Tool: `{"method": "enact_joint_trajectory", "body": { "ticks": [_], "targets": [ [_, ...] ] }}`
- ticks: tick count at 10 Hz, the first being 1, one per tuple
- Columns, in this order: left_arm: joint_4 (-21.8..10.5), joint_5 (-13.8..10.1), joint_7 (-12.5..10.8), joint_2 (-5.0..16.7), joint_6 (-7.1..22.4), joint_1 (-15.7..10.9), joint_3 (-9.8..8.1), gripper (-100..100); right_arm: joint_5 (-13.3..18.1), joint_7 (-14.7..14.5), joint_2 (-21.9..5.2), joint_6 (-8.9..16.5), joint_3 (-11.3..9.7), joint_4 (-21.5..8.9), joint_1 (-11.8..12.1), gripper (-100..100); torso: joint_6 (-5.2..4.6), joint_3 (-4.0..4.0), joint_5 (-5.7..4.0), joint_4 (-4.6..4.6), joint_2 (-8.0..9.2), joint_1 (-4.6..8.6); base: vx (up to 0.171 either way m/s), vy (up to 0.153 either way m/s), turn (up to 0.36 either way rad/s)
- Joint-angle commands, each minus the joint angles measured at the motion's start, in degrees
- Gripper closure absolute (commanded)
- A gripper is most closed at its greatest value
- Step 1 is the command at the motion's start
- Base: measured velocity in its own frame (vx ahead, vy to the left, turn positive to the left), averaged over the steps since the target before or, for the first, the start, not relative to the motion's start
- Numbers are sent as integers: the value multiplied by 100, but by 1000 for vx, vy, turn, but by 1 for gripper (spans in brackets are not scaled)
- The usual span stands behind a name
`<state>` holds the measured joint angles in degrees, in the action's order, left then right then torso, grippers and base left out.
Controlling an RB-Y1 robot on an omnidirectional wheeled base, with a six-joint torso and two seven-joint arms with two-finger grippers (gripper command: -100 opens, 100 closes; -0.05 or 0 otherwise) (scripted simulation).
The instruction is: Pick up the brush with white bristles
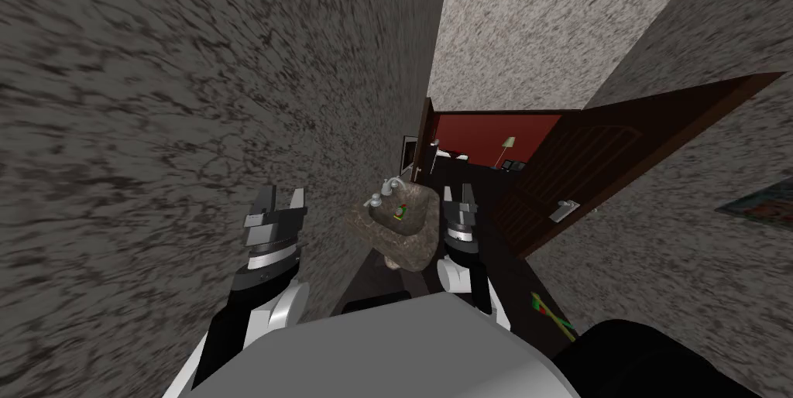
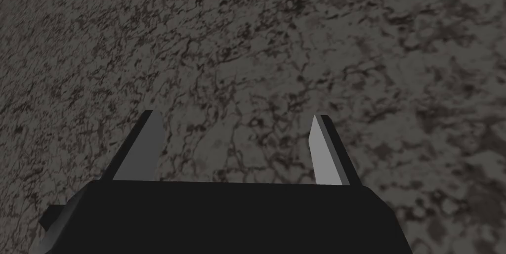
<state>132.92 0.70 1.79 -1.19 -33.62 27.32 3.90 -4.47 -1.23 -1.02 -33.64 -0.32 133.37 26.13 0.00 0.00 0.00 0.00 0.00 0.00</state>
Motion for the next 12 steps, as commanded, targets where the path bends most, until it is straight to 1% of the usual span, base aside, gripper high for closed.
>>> {"method": "enact_joint_trajectory", "body": {
  "ticks": [1, 4, 5, 6, 7, 8, 9, 10, 11, 12],
  "targets": [
    [0, 0, 0, 0, 0, 0, 0, 0, -33, -234, -241, -17, 82, -6, 82, -100, 0, 0, 0, 0, 0, 0, 7, -60, 230],
    [0, 0, 0, 1, 0, 0, -1, 0, -106, -711, -617, -50, 266, -40, 299, -100, 1, 5, -13, 2, -9, 62, 25, -153, 262],
    [0, 0, 0, 2, 0, 0, -1, 0, -106, -797, -617, -50, 266, -40, 299, -100, 2, 7, -16, 3, -12, 70, -1, -118, 94],
    [0, 0, 0, 1, 0, 1, -1, 0, -137, -999, -755, -61, 343, -62, 399, -100, -2, 4, -13, 2, -6, 52, -23, -90, 215],
    [0, 0, 0, 1, 0, 0, -1, 0, -137, -1044, -755, -61, 343, -62, 399, -100, 2, -1, -10, 0, 1, 41, -15, -73, 106],
    [0, 0, 0, 1, 0, 0, -1, 0, -171, -1271, -898, -72, 425, -92, 512, -100, -2, 0, -8, 0, 0, 31, -1, -85, 249],
    [0, 0, 0, 1, 0, 0, -1, 0, -171, -1317, -898, -72, 425, -92, 512, -100, 2, 2, -8, 0, -3, 35, -4, -90, 142],
    [0, 0, 0, 1, 0, 0, -1, 0, -206, -1542, -1045, -82, 512, -130, 635, -100, -1, 3, -9, 1, -5, 35, -23, -85, 317],
    [0, 0, 0, 1, 0, -1, 0, 0, -206, -1612, -1045, -82, 512, -130, 635, -100, 3, 0, -8, 0, 0, 35, -9, -86, 116],
    [0, 0, 0, 1, 0, 1, -1, 0, -243, -1828, -1196, -90, 602, -176, 770, -100, -3, 2, -9, 0, -4, 34, 9, -110, 289]
  ]
}}
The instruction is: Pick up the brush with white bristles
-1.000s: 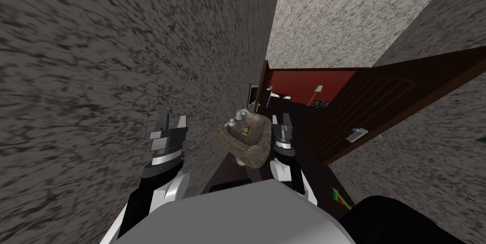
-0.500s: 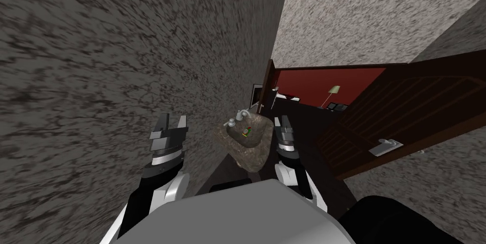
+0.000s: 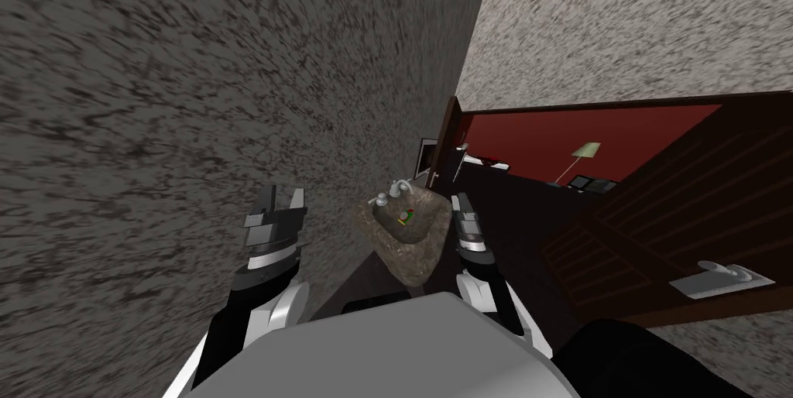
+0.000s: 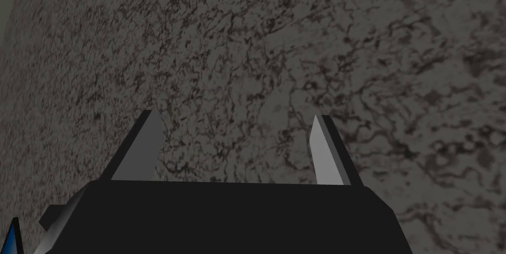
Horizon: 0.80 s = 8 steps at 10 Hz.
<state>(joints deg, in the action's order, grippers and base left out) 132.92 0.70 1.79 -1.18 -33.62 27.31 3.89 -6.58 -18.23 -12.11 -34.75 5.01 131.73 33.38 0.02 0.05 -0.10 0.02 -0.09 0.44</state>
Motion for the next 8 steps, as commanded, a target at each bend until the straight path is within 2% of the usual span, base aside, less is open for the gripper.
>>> {"method": "enact_joint_trajectory", "body": {
  "ticks": [1, 2, 3, 4, 5, 6, 7, 8],
  "targets": [
    [0, 0, 0, 0, 0, 0, 0, 0, -32, -228, -86, 20, 69, -12, 45, -100, 0, 0, 0, 0, 0, 0, 11, -104, 150],
    [0, 0, 0, 0, 0, 1, -1, 0, -69, -429, -240, 14, 160, -68, 190, -100, -4, 2, -1, 1, -4, -2, -11, -120, 267],
    [0, 0, 0, 0, 0, 0, 0, 0, -69, -560, -240, 14, 160, -68, 190, -100, -1, 0, -1, 0, 1, 5, -25, -102, 172],
    [0, 0, 0, 0, 0, 1, -1, 0, -107, -739, -398, 11, 251, -132, 344, -100, -4, -2, -1, -1, 4, -2, -37, -102, 368],
    [0, 0, 0, 0, 0, 0, 0, 0, -107, -903, -398, 11, 251, -132, 344, -100, 0, -5, 0, -2, 9, -1, -18, -92, 177],
    [0, 0, 0, 0, 0, 1, -1, 0, -144, -1065, -558, 10, 342, -206, 508, -100, -5, -2, 0, -1, 3, -6, -7, -104, 298],
    [0, 0, 0, 0, 0, 0, 0, 0, -144, -1229, -558, 10, 342, -206, 508, -100, -1, 1, 0, 0, -1, 0, -20, -94, 193],
    [0, 0, 0, 0, 0, 1, -1, 0, -144, -1269, -558, 10, 342, -206, 508, -100, -5, 0, -1, 0, -1, -5, -18, -40, -10]
  ]
}}
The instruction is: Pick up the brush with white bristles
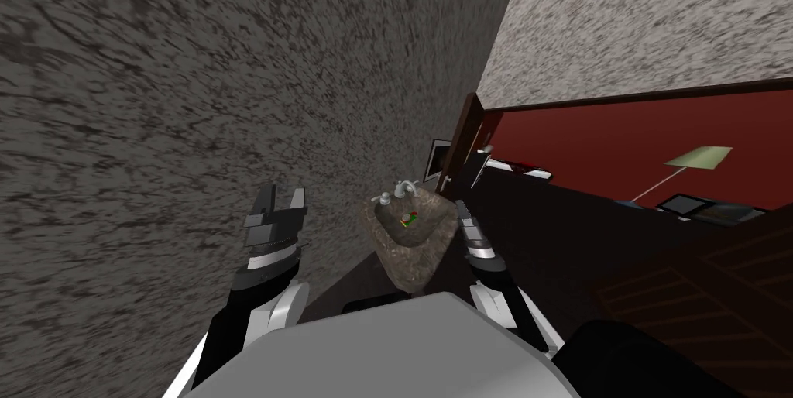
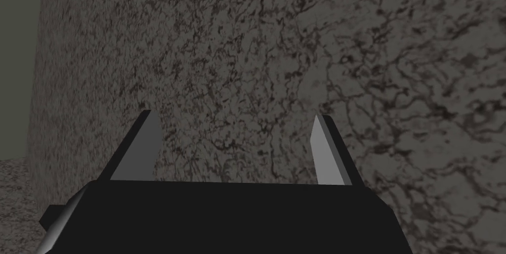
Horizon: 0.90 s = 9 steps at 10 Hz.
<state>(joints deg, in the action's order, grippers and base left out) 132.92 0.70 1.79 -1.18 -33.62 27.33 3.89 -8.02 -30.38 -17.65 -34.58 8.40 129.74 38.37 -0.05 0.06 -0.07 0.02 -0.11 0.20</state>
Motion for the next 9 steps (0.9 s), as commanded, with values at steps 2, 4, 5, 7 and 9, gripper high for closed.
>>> {"method": "enact_joint_trajectory", "body": {
  "ticks": [2, 4, 5, 7, 9],
  "targets": [
    [0, 0, 0, 0, 0, -2, 1, 0, -38, -426, -167, -4, 92, -89, 182, -100, 7, -1, 1, 0, 2, 5, -25, -66, 274],
    [0, 0, 0, 0, 0, -2, 1, 0, -75, -779, -331, 1, 179, -182, 363, -100, 7, -1, -2, 0, 2, 16, -30, -92, 293],
    [0, 0, 0, 0, 0, 0, 0, 0, -111, -949, -496, 9, 263, -283, 552, -100, 0, -1, -4, 0, 2, 18, -38, -95, 310],
    [0, 0, 0, 0, 0, 0, 0, 0, -111, -1194, -496, 9, 263, -283, 552, -100, 0, -1, -3, -1, 1, 15, -23, -57, 115],
    [0, 0, 0, 0, 0, -1, 1, 0, -146, -1552, -662, 20, 342, -393, 748, -100, 5, 4, 1, 2, -7, 1, -20, -51, 299]
  ]
}}
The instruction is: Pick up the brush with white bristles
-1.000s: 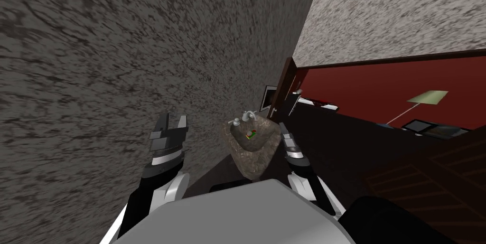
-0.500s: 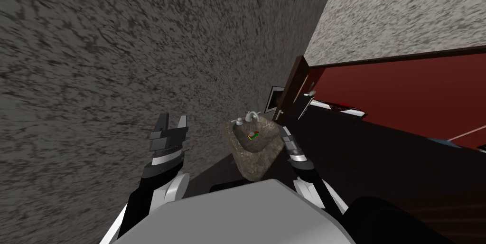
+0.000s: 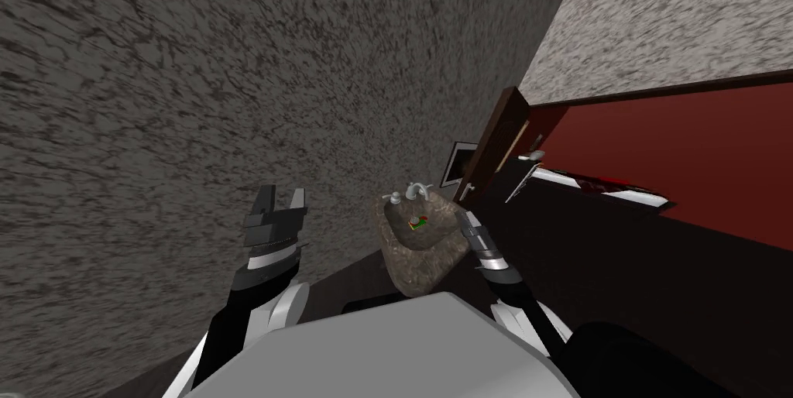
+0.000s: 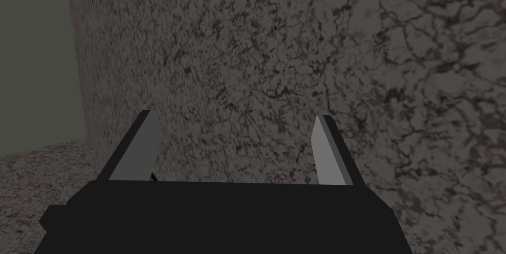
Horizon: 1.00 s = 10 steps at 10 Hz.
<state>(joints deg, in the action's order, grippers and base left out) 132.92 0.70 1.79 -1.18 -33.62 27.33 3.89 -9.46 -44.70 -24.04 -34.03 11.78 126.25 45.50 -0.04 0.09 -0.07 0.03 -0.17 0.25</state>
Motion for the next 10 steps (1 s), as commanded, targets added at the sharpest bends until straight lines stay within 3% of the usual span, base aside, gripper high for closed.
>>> {"method": "enact_joint_trajectory", "body": {
  "ticks": [1, 3, 6, 8, 9, 10],
  "targets": [
    [0, 0, 0, 0, 0, 0, 0, 0, -34, -286, -188, -20, 79, -163, 238, -100, 0, 0, 0, 0, 0, 0, -41, -70, 393],
    [0, 0, 0, 0, 0, 0, 0, 0, -34, -546, -188, -20, 79, -163, 238, -100, -2, -3, -2, -1, 5, 6, -27, -53, 104],
    [0, 0, 0, 0, 0, 0, 0, 0, -92, -1090, -517, 24, 205, -430, 657, -100, -1, 2, 1, 1, -4, -3, -24, -44, 320],
    [0, 0, 0, 0, 0, 1, 0, 0, -92, -1327, -517, 24, 205, -430, 657, -100, -2, 0, -1, 0, -1, 2, -24, -42, 121],
    [0, 0, 0, 0, 0, 1, -1, 0, -117, -1528, -679, 52, 257, -577, 871, -100, -5, 3, 1, 1, -5, -9, -24, -23, 313],
    [0, 0, 0, 0, 0, 0, 0, 0, -117, -1677, -679, 52, 257, -577, 871, -100, 2, 3, 2, 1, -5, -9, -20, -32, 261]
  ]
}}
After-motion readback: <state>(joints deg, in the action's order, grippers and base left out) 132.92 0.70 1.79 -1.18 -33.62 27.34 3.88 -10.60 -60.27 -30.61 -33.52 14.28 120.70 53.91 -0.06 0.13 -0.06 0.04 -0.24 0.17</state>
